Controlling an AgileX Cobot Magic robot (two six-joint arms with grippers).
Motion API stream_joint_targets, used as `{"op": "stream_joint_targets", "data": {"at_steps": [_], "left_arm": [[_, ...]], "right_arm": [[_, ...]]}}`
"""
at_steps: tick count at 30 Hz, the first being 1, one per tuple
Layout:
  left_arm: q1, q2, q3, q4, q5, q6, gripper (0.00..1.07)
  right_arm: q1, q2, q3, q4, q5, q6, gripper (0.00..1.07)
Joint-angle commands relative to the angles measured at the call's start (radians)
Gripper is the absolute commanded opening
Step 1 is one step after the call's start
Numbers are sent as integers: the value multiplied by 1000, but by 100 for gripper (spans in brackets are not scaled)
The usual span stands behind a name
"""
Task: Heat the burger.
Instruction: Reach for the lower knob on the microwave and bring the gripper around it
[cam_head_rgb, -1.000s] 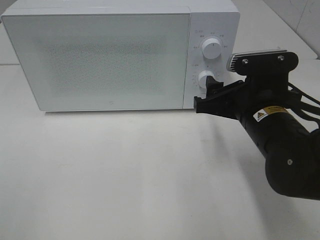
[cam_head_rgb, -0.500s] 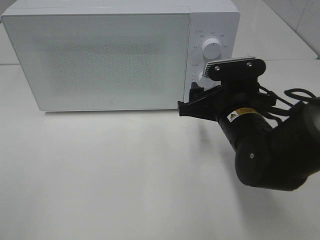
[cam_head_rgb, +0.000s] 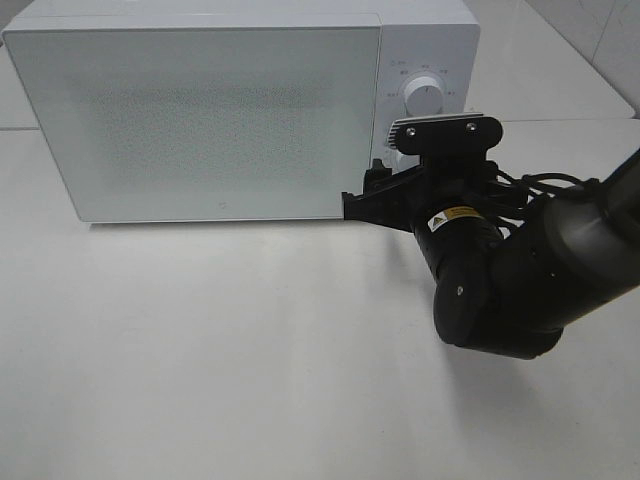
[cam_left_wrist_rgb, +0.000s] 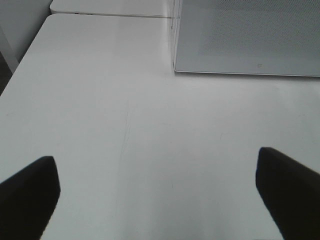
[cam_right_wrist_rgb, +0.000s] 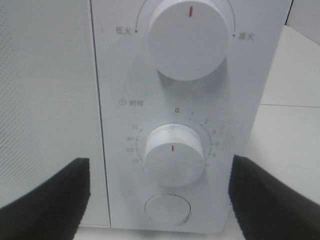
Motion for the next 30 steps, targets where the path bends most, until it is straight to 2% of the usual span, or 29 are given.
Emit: {"op": "stream_joint_targets", "data": {"at_steps": [1, 15, 30], "left_arm": [[3, -19, 3, -1, -16, -4, 100], [3, -19, 3, 0, -16, -4, 100], [3, -19, 3, 0, -16, -4, 100]], "right_arm": [[-22, 21, -38, -16, -187, -9, 75], [-81, 87, -126, -53, -139, -8, 75], [-91, 89, -137, -70, -134, -8, 73]]}}
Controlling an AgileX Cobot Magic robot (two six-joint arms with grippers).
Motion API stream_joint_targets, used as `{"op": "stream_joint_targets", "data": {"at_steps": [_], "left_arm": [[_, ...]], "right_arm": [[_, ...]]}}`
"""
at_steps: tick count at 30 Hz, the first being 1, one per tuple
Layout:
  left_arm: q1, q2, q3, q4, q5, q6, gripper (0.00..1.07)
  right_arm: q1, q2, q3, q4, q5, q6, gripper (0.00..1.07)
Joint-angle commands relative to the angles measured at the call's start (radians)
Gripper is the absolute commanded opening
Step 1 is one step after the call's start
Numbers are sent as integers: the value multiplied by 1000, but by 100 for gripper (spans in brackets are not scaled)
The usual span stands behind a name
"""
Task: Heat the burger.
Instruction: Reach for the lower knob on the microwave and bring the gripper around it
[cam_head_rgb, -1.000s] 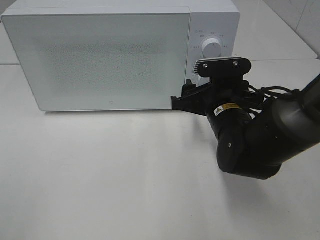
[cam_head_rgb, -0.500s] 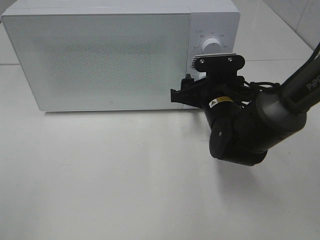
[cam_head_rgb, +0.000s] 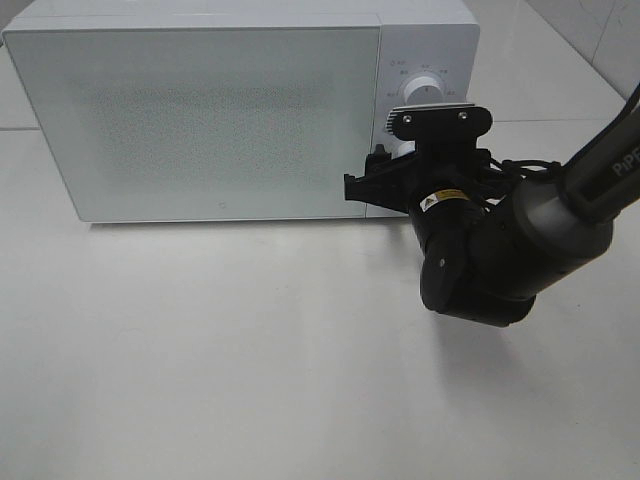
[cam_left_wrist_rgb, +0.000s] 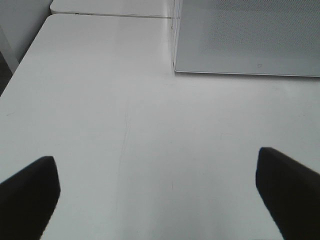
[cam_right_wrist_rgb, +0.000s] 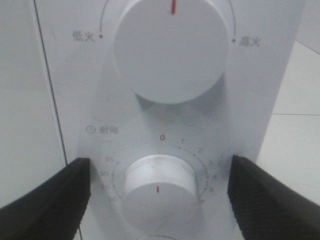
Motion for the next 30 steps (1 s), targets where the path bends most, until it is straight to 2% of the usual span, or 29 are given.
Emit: {"op": "stream_joint_targets", "data": {"at_steps": [1, 14, 16, 19, 21, 22, 24, 30], "left_arm": [[3, -19, 3, -1, -16, -4, 100], [3, -19, 3, -1, -16, -4, 100], [3, -19, 3, -1, -16, -4, 100], [3, -19, 3, -1, -16, -4, 100], [3, -19, 3, -1, -16, -4, 100], [3, -19, 3, -1, -16, -4, 100], [3, -19, 3, -1, -16, -4, 100], [3, -19, 3, -1, -16, -4, 100]], "right_arm": [[-11, 0, -23, -24, -135, -6, 71], [-9, 0, -23, -23, -90, 2, 55], [-9, 0, -23, -22, -86, 39, 40], [-9, 0, -23, -22, -86, 45, 35], [-9, 0, -23, -22, -81, 50, 15], [-9, 0, -23, -22, -81, 50, 15], [-9, 0, -23, -22, -79, 51, 8], [-9, 0, -23, -23, -82, 55, 8]]}}
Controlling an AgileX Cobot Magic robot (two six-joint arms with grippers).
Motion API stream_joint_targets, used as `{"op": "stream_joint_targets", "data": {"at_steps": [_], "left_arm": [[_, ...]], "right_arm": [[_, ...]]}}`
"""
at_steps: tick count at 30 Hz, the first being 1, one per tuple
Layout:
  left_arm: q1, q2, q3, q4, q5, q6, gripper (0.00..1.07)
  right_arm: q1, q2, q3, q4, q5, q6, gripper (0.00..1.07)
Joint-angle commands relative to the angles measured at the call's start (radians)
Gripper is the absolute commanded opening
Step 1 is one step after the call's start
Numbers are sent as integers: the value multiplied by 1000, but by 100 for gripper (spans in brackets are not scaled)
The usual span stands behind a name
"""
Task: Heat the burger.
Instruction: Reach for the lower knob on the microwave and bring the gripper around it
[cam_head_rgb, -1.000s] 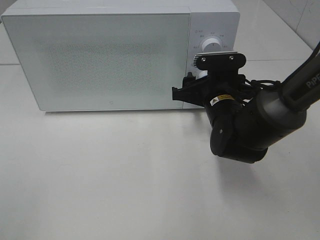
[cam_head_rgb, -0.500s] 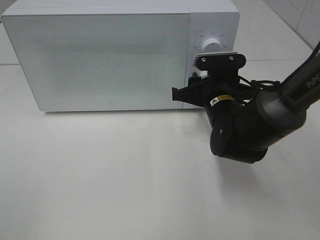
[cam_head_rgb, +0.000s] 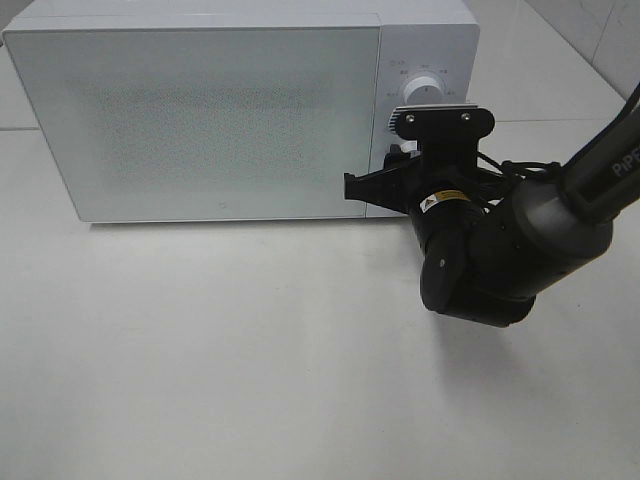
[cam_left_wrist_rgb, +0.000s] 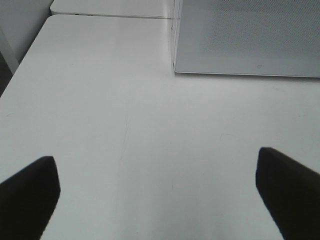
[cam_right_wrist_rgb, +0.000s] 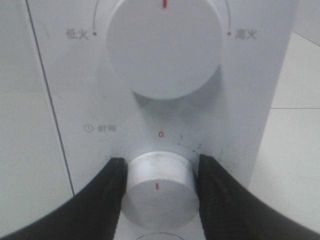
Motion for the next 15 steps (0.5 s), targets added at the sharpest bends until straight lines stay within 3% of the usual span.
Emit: {"op": "stream_joint_targets", "data": {"at_steps": [1, 9, 15], "left_arm": [[3, -19, 3, -1, -14, -4, 100], [3, -19, 3, -1, -14, -4, 100], [3, -19, 3, -1, -14, -4, 100]], "right_arm": [[-9, 0, -23, -24, -86, 18, 8], [-9, 0, -23, -24, -86, 140, 8], [-9, 0, -23, -29, -69, 361, 7]]}}
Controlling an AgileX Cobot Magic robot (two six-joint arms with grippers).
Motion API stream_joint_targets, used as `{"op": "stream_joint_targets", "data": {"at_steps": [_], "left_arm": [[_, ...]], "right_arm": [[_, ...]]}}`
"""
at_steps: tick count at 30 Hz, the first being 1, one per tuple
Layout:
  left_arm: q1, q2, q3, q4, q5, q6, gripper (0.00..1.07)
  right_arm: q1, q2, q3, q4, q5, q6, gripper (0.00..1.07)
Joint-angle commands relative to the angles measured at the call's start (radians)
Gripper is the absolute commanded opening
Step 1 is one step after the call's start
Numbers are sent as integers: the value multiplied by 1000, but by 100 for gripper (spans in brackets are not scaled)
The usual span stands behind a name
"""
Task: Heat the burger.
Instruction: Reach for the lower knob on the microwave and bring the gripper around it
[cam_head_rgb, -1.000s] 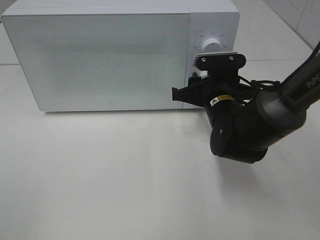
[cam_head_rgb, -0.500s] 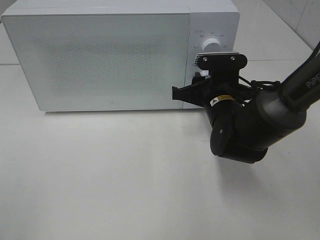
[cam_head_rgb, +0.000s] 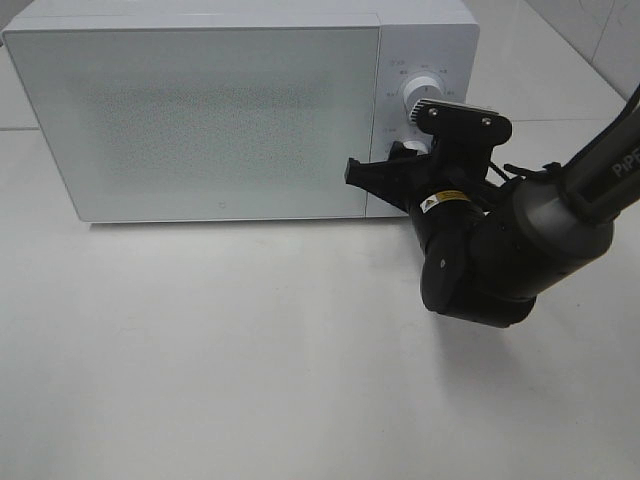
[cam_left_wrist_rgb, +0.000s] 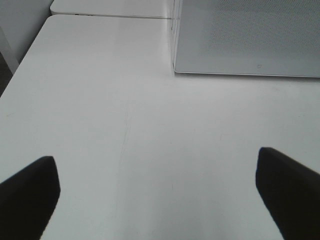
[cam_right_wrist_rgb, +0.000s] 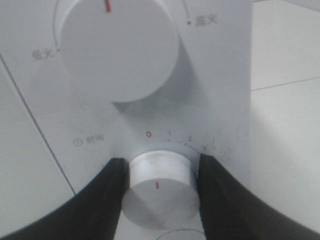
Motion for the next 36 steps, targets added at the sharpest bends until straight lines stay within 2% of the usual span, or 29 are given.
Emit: {"op": "stream_joint_targets", "data": {"at_steps": [1, 10, 23, 36], "left_arm": [[3, -19, 3, -1, -14, -4, 100], [3, -19, 3, -1, -14, -4, 100], [3, -19, 3, -1, -14, -4, 100], [3, -19, 3, -1, -14, -4, 100]], "right_arm": [[-9, 0, -23, -39, -60, 195, 5], [-9, 0, -23, -115, -59, 454, 3], [-9, 0, -23, -207, -34, 961, 3], [-9, 0, -23, -236, -121, 1300, 4]]}}
